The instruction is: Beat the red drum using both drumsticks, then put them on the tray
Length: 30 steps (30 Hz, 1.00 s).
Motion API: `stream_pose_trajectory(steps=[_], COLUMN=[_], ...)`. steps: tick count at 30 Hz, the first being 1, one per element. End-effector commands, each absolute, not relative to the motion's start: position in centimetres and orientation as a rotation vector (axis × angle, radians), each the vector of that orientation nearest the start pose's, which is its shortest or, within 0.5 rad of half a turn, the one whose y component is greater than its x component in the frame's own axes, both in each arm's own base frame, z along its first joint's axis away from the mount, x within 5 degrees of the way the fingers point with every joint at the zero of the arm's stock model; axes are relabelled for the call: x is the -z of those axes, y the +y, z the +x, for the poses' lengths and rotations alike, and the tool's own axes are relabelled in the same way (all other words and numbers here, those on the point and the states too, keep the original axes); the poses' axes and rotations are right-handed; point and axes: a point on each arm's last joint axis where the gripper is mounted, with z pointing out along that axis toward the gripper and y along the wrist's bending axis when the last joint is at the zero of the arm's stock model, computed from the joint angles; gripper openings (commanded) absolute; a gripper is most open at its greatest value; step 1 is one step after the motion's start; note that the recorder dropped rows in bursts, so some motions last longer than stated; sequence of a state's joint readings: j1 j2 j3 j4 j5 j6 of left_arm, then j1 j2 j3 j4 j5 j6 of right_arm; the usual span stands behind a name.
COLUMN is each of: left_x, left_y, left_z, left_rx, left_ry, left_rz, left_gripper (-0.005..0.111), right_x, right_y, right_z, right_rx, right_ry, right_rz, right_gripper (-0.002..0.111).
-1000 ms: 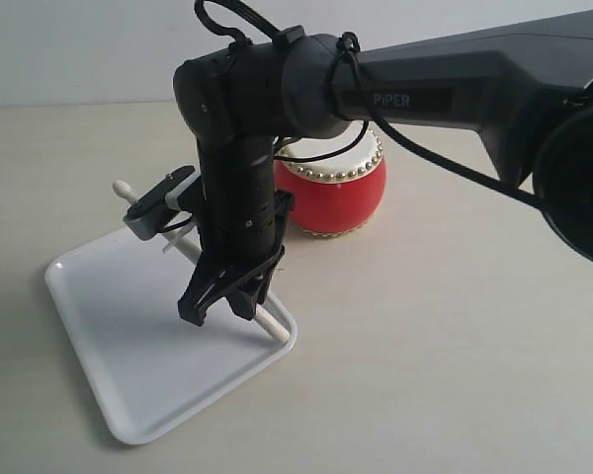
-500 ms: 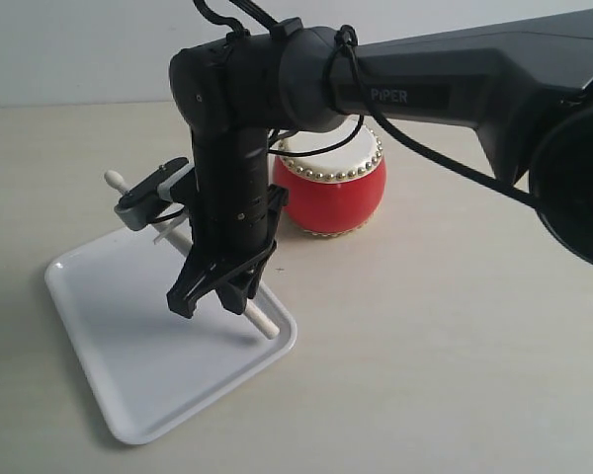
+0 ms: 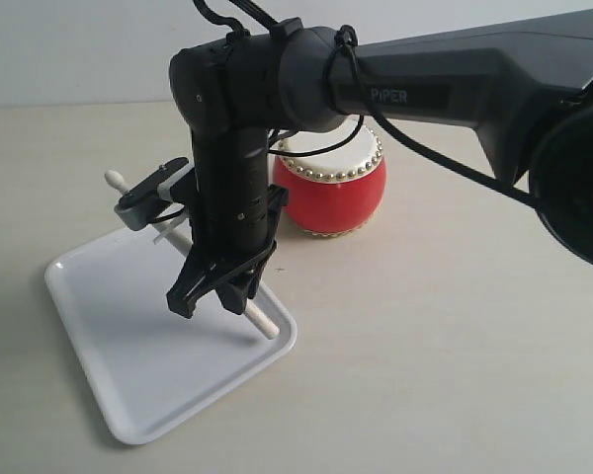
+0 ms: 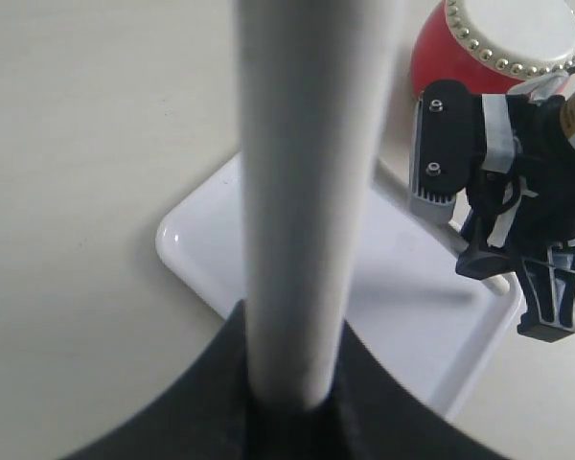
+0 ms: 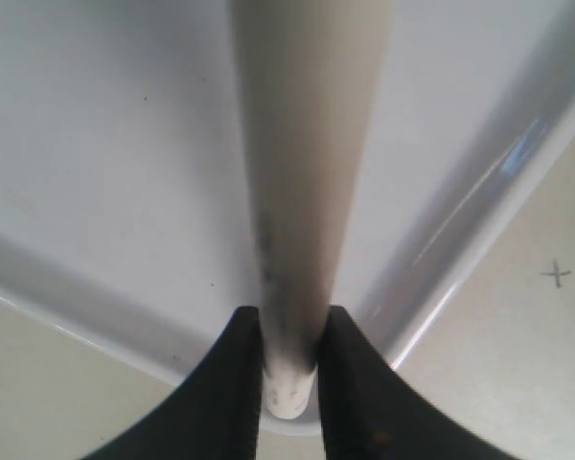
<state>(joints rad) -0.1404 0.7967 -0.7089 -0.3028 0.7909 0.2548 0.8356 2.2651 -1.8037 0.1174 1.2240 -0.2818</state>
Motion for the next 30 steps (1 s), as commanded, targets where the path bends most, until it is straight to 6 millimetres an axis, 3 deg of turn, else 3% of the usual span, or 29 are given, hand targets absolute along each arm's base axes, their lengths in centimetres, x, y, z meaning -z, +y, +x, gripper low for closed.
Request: stream_pose_trajectory(steps=[1, 11, 19, 30], left_x=[-31.56, -31.71, -31.71, -31.69], left_y=[-3.97, -3.96, -3.97, -3.99], left_z=[14.13, 14.21, 14.2, 14.17], left_rx=[0.315, 0.313, 0.315, 0.32], left_ry=[2.284, 2.273, 2.273, 2.276], left_rz=[0.291, 0.287, 0.286, 0.286], left_gripper=[0.0, 0.0, 0.0, 0.0], right_x=[-15.54, -15.54, -15.54, -16.04], right_y=[34.19, 34.19, 34.19, 33.97], right_z=[29.46, 29.46, 29.46, 29.64], right_rx=[-0.166, -0.165, -0.165, -0.138], right_ry=[2.732, 2.732, 2.732, 2.764], right_rz=[-1.635, -1.635, -1.635, -1.555], right_gripper=[0.015, 0.015, 0.038, 0.038])
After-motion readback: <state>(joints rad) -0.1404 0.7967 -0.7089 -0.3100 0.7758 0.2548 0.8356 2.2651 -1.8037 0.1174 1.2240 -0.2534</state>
